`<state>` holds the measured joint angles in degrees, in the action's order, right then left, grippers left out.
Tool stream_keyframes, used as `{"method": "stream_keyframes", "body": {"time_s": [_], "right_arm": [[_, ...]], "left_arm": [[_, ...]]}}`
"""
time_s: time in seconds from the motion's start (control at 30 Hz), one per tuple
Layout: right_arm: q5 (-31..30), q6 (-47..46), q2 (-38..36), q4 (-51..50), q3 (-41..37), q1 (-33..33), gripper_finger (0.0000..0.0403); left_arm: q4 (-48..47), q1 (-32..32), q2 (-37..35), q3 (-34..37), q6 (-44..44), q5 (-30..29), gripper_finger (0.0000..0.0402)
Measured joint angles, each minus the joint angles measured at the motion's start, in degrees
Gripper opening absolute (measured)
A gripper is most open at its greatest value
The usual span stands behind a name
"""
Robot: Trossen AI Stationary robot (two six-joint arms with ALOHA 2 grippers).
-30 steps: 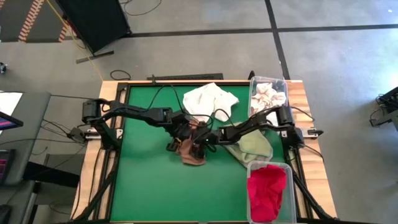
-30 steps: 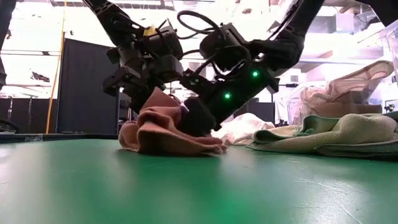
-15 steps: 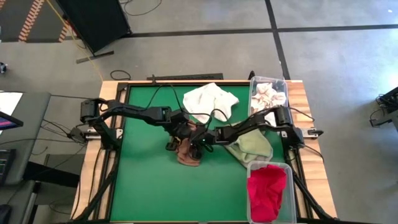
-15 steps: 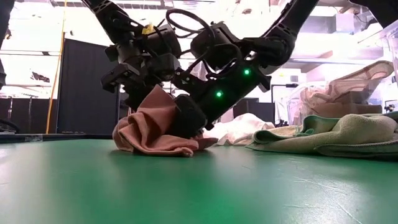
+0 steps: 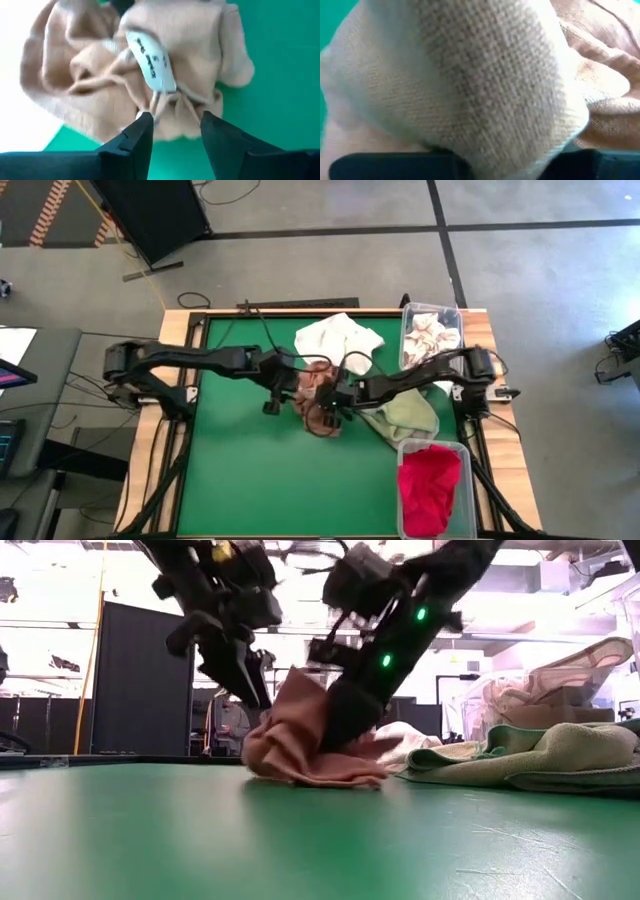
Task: Sort towels by color in basket
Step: Put the patterned light brown towel into the top transparent bin
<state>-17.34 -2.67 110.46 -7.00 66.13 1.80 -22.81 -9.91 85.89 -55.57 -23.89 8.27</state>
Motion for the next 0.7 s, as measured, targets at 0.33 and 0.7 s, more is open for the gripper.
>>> {"method": "stream_keyframes", "body": {"time_s": [0.33,0.7], "right_arm": [[-11.92,-2.29,-15.77,-15.18,0.08,4.37,0.0115],[-28.85,-16.75,-32.61,-42.47,0.13,5.45,0.0115]], "left_arm": [[-6.95,-0.02,-11.21,0.02,2.43,-5.58,0.0175],[-7.17,-0.04,-7.54,0.57,4.01,-5.62,0.0175]]}}
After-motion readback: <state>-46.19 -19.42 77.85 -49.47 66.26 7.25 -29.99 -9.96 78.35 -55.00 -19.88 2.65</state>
